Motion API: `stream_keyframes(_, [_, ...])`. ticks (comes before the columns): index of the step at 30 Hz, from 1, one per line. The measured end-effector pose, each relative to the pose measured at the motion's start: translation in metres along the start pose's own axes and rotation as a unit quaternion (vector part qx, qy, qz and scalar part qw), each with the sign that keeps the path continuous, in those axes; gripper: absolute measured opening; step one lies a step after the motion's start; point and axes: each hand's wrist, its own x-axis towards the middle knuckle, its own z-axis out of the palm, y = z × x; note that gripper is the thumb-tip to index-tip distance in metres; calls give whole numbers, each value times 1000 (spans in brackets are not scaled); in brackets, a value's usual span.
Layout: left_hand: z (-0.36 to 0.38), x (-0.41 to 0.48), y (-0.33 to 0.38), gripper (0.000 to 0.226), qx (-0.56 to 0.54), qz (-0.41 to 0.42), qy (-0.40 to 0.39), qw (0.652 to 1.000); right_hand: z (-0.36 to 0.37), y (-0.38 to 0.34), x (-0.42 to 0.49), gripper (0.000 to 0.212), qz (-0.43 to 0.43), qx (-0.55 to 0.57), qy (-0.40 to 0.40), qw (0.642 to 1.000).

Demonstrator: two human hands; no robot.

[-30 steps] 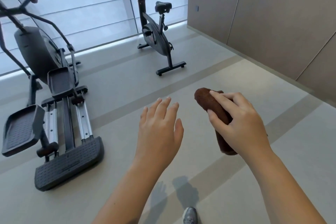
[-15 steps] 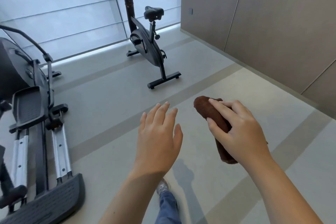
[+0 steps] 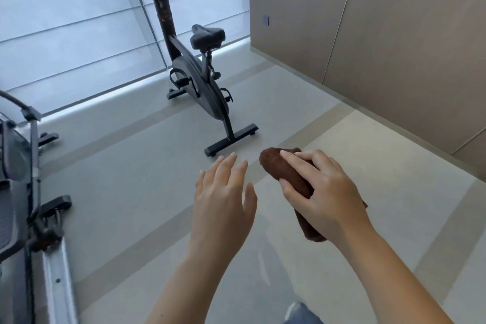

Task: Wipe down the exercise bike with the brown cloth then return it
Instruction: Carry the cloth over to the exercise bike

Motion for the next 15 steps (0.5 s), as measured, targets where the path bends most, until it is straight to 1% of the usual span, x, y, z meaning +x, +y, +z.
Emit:
stream_keyframes(2, [14, 35, -2, 36, 0, -3, -6, 1000, 7, 19, 34, 44, 3, 3, 1, 1000])
stream_keyframes(8, [44, 145, -5, 36, 9, -35, 33, 999, 25, 64, 149, 43, -39, 25, -7, 999])
stream_keyframes(15, [46, 231, -51, 36, 41, -95, 94, 990, 68, 64, 276, 40, -111, 35, -30, 993])
